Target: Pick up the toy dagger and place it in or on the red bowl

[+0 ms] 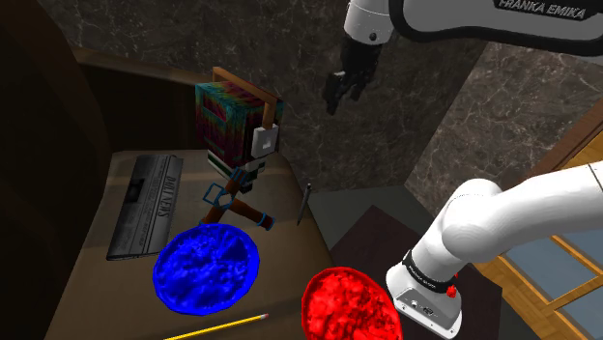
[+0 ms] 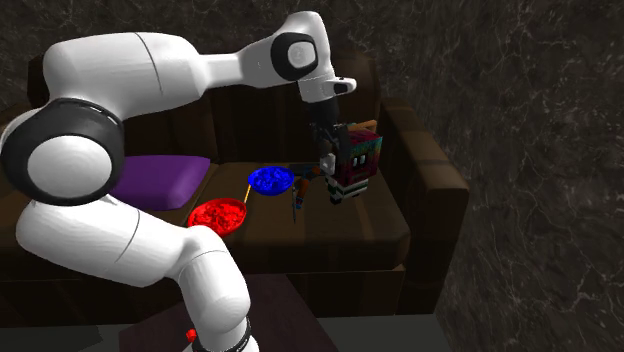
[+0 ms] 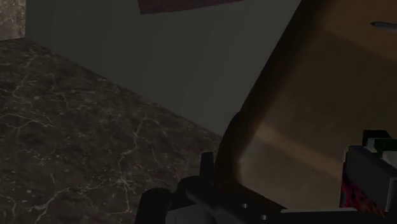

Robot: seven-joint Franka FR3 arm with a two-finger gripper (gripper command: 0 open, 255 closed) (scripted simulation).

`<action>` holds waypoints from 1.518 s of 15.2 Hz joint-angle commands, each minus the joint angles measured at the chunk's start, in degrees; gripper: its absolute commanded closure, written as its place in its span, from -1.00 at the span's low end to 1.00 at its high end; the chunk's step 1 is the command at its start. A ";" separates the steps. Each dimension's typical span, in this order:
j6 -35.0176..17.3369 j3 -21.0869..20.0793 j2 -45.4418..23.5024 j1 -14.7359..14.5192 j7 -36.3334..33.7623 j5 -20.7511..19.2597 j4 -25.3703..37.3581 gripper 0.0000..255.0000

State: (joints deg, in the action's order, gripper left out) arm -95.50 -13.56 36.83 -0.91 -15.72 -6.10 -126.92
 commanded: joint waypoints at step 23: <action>10.01 -26.79 -54.71 -10.61 -33.06 -22.75 26.63 -1.00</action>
State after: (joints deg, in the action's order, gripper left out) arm -86.62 -40.25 -15.24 -10.30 -47.73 -27.52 -101.90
